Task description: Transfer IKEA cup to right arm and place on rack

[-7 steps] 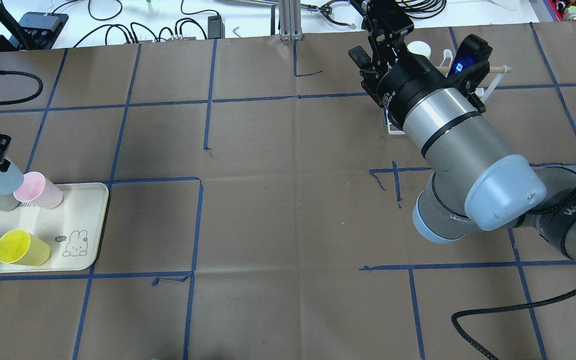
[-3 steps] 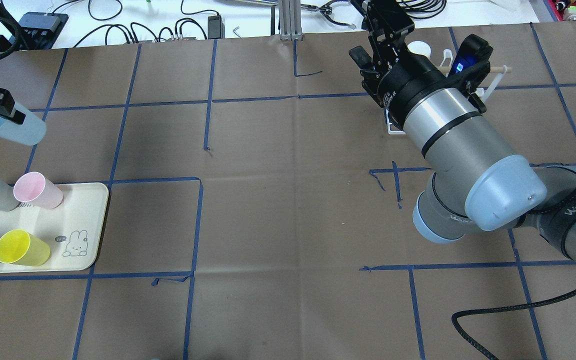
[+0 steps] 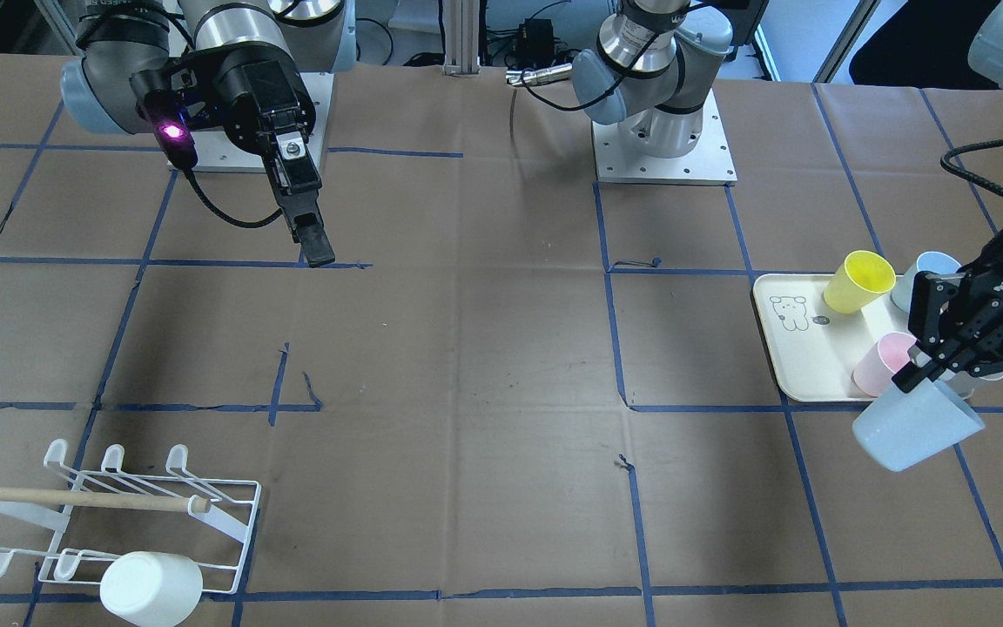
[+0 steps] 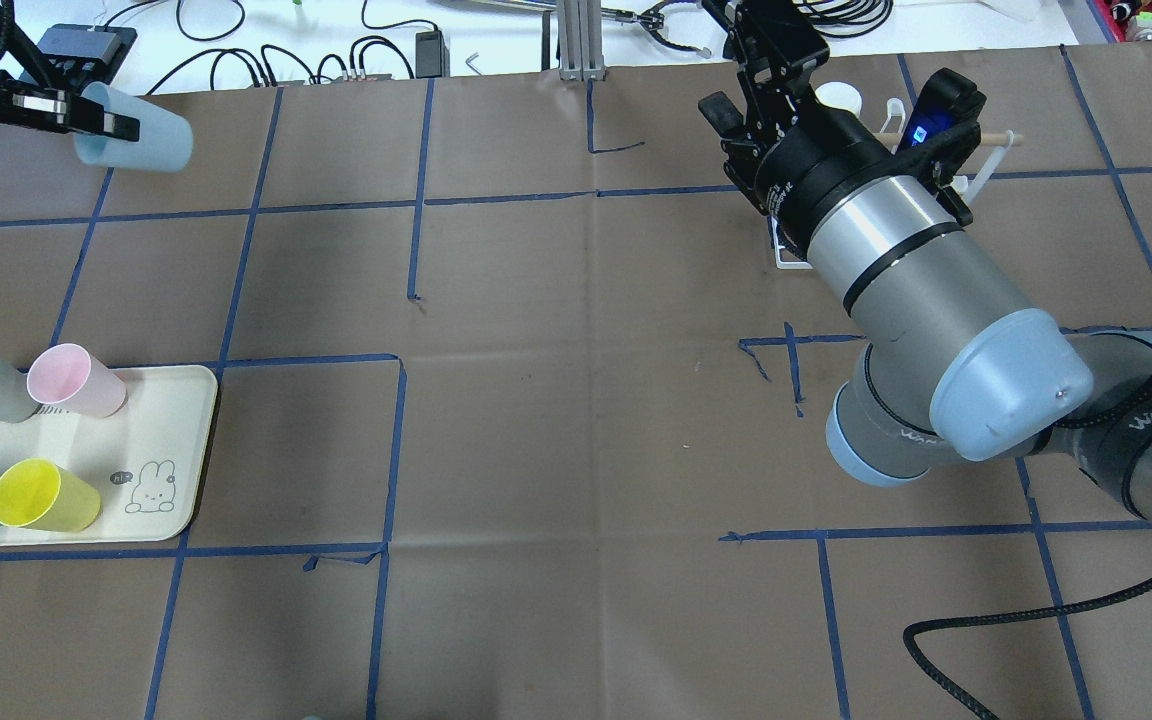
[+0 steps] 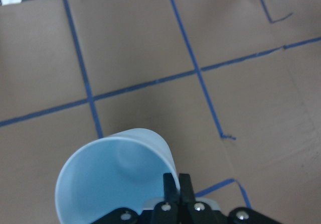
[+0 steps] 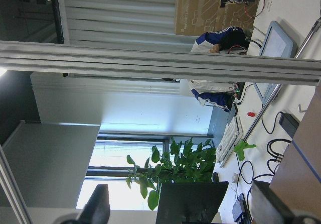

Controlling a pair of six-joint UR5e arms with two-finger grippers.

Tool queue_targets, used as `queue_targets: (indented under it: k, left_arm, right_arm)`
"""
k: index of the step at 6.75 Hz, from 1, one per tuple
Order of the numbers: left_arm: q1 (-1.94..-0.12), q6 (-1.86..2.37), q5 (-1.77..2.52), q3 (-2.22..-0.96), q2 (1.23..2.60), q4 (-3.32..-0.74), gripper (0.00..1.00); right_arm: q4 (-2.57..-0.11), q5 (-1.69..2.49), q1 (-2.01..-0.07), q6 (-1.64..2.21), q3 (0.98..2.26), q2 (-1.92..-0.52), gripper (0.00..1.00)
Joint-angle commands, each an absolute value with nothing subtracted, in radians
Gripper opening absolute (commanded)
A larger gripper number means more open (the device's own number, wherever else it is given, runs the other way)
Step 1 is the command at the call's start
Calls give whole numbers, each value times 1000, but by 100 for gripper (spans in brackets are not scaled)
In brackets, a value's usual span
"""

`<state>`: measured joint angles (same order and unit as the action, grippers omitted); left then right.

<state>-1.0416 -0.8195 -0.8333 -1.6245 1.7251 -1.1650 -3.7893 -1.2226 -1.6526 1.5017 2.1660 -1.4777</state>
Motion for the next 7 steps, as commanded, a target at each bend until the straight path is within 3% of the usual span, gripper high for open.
queue_targets:
  k: [1, 5, 7]
  left_arm:
    - [-1131, -830, -706, -1638, 1775, -961, 0]
    - [-1336, -808, -600, -1669, 1926, -452, 0]
    - [-1364, -728, -470, -1806, 1985, -118, 0]
  right_arm:
    - [-3789, -1223, -1652, 1502, 2166, -1476, 100]
    - [-3789, -1223, -1652, 1502, 2166, -1473, 100]
    - [-3787, -1223, -1652, 1502, 2166, -1473, 100]
